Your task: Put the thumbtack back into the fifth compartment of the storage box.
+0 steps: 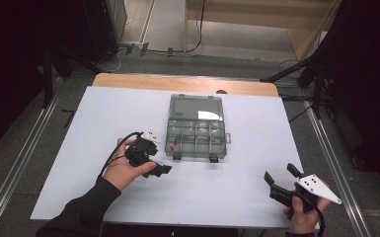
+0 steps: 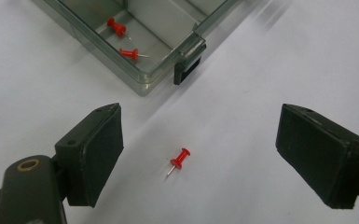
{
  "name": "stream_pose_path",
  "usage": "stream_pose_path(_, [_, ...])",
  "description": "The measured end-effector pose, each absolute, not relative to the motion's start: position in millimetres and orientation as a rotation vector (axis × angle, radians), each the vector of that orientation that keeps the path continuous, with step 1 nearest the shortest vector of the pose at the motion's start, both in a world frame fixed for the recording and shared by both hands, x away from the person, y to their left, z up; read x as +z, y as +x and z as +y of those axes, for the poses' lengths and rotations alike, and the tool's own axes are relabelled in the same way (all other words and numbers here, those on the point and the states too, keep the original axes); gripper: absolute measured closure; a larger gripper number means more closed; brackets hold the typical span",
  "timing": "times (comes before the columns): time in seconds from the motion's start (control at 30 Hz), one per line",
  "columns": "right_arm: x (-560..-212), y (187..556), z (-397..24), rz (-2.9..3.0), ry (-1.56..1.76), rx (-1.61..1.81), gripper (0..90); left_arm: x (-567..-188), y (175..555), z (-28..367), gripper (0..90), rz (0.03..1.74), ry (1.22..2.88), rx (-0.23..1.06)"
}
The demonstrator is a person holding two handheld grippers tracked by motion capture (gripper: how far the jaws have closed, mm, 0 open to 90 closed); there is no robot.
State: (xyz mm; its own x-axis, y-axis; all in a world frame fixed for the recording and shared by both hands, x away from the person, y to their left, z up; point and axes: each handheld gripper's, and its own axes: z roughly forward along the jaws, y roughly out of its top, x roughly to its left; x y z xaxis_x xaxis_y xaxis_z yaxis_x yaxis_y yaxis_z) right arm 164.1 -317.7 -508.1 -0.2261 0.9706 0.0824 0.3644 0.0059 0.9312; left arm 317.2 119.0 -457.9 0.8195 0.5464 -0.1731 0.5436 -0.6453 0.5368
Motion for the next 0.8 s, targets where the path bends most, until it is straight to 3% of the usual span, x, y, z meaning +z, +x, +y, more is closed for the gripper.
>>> stream_pose_path(0.37, [-508.4, 164.2, -318.3, 1.649, 1.391, 1.219, 13.4, -468.6, 314.7, 115.2, 46.4, 0.829, 2.477, 0.022])
stream_pose_path(0.8, [-508.4, 164.2, -318.3, 1.649, 1.392, 1.218, 13.4, -475.3, 313.8, 113.8, 72.1, 0.833, 2.531, 0.034])
